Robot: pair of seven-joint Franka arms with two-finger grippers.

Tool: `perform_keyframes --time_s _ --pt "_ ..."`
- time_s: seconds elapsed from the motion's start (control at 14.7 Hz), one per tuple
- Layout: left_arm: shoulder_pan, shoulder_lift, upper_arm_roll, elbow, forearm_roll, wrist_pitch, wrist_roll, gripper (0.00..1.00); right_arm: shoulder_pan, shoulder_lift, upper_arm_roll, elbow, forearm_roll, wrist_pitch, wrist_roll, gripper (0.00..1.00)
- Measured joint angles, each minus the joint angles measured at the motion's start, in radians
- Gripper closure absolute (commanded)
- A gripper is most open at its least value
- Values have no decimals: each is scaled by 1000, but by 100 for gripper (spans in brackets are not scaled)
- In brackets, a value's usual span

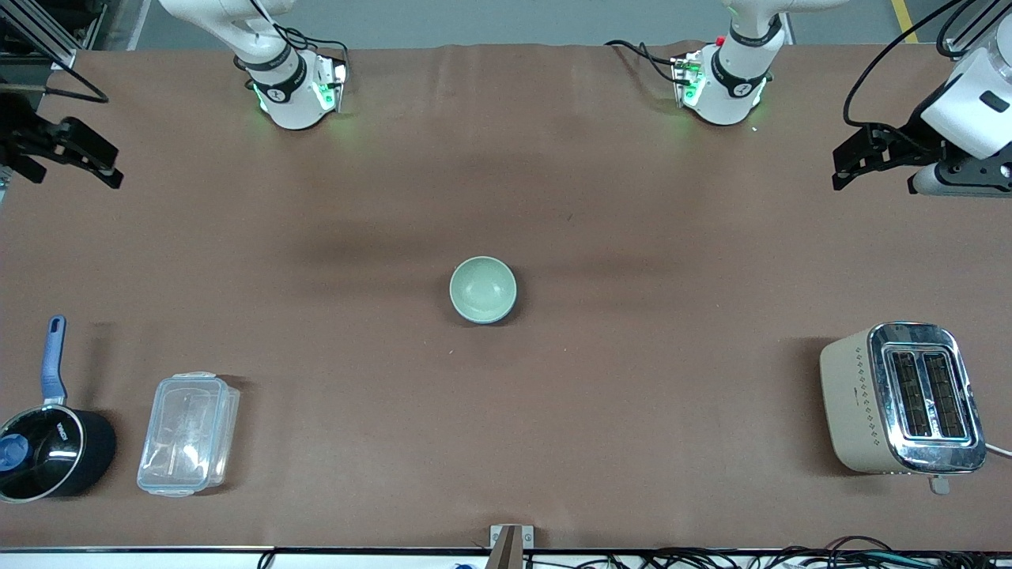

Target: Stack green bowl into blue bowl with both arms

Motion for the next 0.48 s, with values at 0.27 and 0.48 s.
perform_keyframes --time_s 0.27,0.48 --pt "0 0 0 0 0 0 0 0 -9 31 1 0 2 -1 -9 0" --pt "0 0 1 0 0 0 0 0 -9 37 2 2 3 0 -10 0"
